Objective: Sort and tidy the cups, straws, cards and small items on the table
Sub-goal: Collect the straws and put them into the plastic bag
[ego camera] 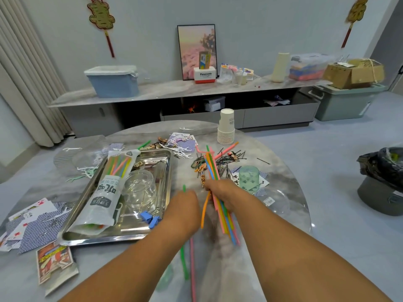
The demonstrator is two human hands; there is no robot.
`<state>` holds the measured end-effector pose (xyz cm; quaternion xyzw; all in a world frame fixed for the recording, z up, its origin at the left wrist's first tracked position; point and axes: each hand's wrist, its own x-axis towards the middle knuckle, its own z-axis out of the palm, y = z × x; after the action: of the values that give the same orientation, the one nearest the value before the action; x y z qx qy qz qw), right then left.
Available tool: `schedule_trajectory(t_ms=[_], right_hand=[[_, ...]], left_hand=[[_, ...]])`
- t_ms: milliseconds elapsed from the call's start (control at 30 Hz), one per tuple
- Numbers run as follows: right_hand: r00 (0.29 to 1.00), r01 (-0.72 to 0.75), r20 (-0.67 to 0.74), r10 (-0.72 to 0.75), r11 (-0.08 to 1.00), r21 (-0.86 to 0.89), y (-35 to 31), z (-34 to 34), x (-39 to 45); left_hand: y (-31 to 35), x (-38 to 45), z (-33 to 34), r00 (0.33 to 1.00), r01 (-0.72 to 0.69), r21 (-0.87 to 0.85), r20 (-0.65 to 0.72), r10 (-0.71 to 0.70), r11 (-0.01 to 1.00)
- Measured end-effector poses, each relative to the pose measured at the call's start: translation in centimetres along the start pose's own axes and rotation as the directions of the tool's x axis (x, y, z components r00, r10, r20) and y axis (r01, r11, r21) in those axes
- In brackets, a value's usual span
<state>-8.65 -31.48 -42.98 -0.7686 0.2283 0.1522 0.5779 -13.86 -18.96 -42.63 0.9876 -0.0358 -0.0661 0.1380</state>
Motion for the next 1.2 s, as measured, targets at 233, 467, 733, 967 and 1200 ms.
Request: schedule_trajectory(t_ms=[233,467,733,967,1200], right_hand=[[0.993,0.021,0.115,-0.026,0.999,0.048,-0.1,-0.4,-1.1],[0.987,-0.01,0.159,0.003,0.999,0.045,0.1,-1.6,-1.6],[0.932,-0.044,0.36,0.041,0.999,-0.001,-0.4,-1.6,-2.2],[0.916,0.098,0.369,-0.155,0.981,0.167,-1.8,-1.1,-2.1],[0.941,0.173,0.211,-0.263,0.915,0.365,-2.2,0.9,-1.2]], left_hand=[[1.2,-0.3,1.1,0.979,0.157,0.126,0.113,-0.171,0.98],[1.1,0.6,0.1,0.957,0.201,0.042,0.205,-0.205,0.979],[0.8,3.8,-2.4,0.892,0.402,-0.822,0.251,-0.376,0.404],[1.2,4.9,-4.5,0.903,0.163,-0.975,0.085,-0.421,0.153],[2.4,4.9,-3.5,0.895,0.105,-0.984,0.156,-0.418,-0.143]])
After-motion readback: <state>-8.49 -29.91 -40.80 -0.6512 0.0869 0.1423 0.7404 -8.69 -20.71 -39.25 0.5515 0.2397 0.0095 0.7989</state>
